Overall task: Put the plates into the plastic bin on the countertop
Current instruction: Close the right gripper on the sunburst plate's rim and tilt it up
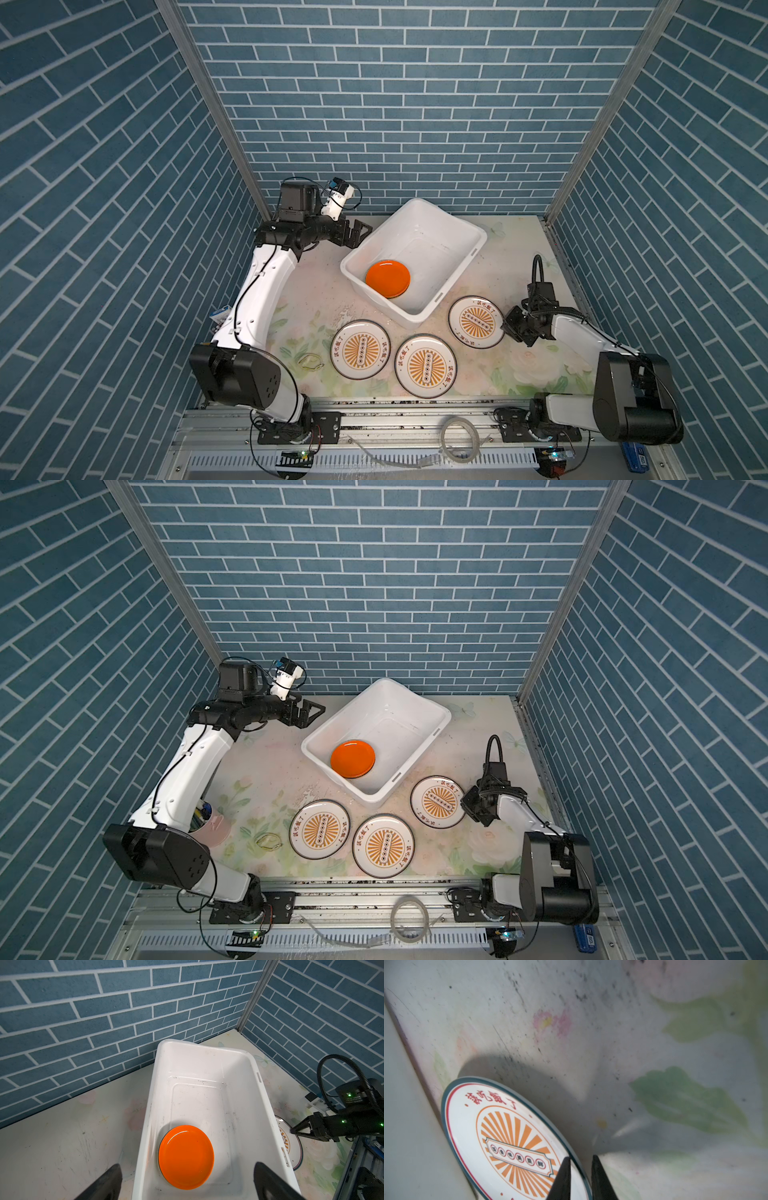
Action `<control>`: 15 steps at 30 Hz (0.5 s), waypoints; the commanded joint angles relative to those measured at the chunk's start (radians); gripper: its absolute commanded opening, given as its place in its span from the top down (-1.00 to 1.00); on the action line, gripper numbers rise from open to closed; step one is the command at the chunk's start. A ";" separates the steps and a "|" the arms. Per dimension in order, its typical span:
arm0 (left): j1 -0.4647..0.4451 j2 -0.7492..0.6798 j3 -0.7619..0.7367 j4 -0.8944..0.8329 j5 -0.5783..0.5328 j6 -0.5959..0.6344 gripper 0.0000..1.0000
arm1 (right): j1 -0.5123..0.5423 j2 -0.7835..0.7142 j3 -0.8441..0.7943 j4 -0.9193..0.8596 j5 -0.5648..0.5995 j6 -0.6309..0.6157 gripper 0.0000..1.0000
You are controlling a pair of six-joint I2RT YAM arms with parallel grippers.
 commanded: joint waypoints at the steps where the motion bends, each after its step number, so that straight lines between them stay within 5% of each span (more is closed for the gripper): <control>1: -0.006 -0.015 -0.019 0.011 -0.005 0.004 -0.99 | -0.009 -0.028 -0.030 0.026 -0.008 0.045 0.61; 15: -0.005 -0.004 0.001 -0.013 -0.001 0.017 -0.99 | -0.011 -0.075 -0.152 0.182 -0.149 0.022 0.59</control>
